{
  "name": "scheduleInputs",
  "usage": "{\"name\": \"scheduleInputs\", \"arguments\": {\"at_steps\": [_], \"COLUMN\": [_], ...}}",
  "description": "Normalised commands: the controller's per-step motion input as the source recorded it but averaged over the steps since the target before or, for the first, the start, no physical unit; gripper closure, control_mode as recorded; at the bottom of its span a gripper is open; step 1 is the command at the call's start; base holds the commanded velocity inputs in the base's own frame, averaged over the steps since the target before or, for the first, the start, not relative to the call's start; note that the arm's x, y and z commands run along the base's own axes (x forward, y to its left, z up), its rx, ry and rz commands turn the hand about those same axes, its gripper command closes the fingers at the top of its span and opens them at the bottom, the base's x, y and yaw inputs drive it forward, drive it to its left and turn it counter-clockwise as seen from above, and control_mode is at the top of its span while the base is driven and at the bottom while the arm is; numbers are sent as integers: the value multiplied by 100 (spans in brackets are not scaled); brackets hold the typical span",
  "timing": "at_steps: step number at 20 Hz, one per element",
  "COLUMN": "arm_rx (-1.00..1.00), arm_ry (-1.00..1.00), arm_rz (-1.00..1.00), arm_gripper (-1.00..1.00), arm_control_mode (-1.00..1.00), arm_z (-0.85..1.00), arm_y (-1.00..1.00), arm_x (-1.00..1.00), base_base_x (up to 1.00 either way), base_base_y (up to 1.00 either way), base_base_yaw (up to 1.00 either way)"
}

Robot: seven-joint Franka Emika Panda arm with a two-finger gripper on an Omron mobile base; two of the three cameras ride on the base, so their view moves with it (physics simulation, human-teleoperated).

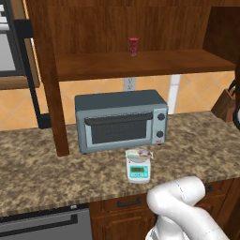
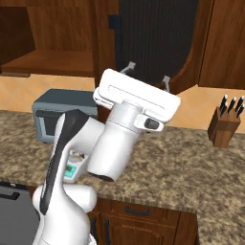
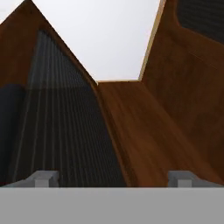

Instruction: Pick the bar and place it on the digital scale for weighing, and close the cabinet.

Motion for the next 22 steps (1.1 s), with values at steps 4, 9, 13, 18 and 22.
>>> {"name": "scheduleInputs", "arguments": {"at_steps": [4, 9, 13, 18, 22], "arm_rx": [44, 33, 27, 7, 13], "arm_ry": [62, 16, 26, 43, 59], "arm_rz": [38, 44, 48, 44, 37], "arm_gripper": [-100, -100, -100, -100, -100], "arm_control_mode": [-100, -100, -100, -100, -100], "arm_z": [-57, -7, 42, 48, 5], "arm_y": [8, 44, 2, 0, 0], "arm_x": [100, 100, 100, 100, 99], "base_base_x": [0, 0, 0, 0, 0], "base_base_y": [0, 0, 0, 0, 0], "base_base_yaw": [0, 0, 0, 0, 0]}}
